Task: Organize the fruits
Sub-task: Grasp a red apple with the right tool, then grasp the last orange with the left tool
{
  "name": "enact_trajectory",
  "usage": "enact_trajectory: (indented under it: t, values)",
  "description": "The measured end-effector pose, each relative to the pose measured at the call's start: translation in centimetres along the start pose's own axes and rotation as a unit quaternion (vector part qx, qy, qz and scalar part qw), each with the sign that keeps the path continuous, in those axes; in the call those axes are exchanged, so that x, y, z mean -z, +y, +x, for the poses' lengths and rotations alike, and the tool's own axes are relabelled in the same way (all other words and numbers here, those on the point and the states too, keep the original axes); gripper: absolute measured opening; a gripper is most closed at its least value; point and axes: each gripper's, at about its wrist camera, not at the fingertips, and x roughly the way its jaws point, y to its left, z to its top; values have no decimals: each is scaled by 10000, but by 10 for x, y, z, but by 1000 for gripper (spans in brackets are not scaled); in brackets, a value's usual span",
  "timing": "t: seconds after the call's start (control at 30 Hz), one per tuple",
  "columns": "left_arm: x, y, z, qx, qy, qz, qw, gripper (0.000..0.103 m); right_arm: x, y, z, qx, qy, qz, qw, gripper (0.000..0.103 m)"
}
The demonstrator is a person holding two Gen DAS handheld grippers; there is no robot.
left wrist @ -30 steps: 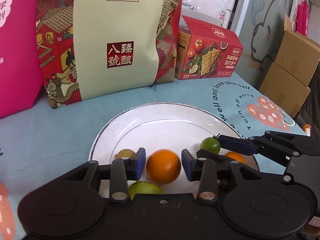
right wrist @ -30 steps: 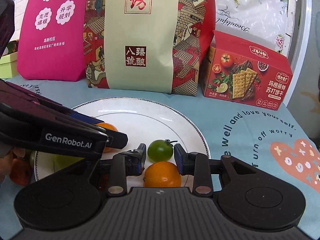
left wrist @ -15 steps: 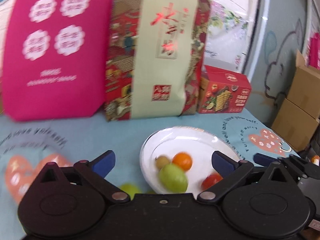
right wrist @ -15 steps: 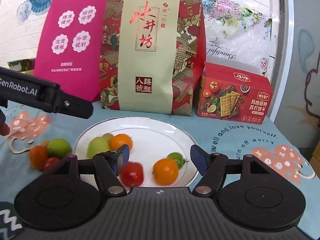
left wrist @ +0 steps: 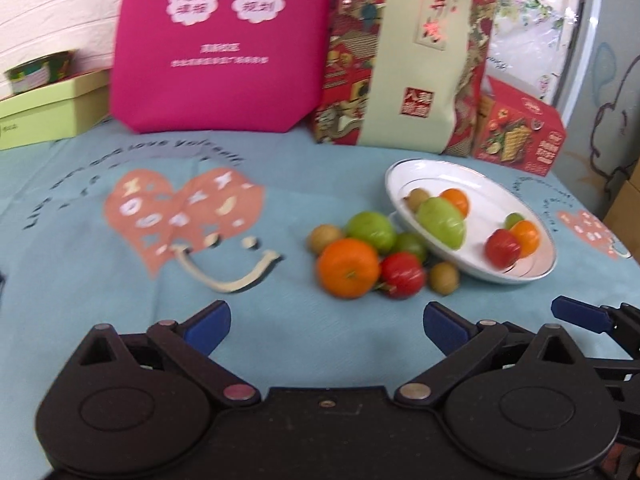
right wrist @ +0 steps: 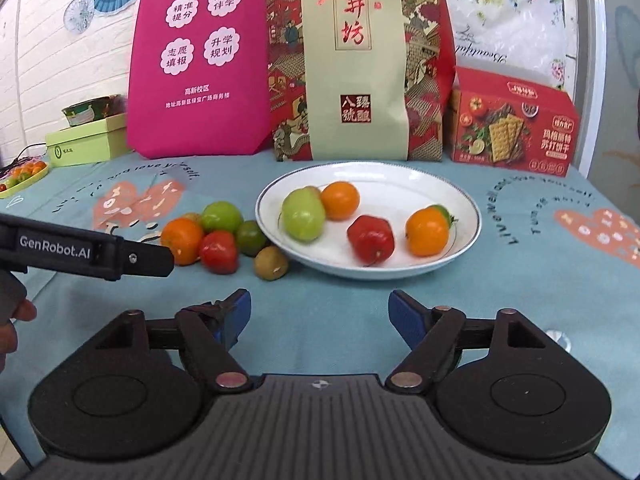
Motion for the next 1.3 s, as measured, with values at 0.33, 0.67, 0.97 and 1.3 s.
enact_trajectory:
  t: [0.33,0.67,0.97,1.3]
  values:
    - [10,23,-15,-114,-153,-92,9998,103,-8,35,9,-123,47,-448,9989,103]
    - [12,36,-16,150,-123,-206,9996,103,-18,61,35,-29,145,-1010,9948,76]
    - [7,44,-13,272,-122,-241,9993,103,-24,70,54,-200,184,-1191,9925,67]
    - [-6,40,-3,479,-111,-202,9986,103,-25,58,50,-366,240,-903,9950,53]
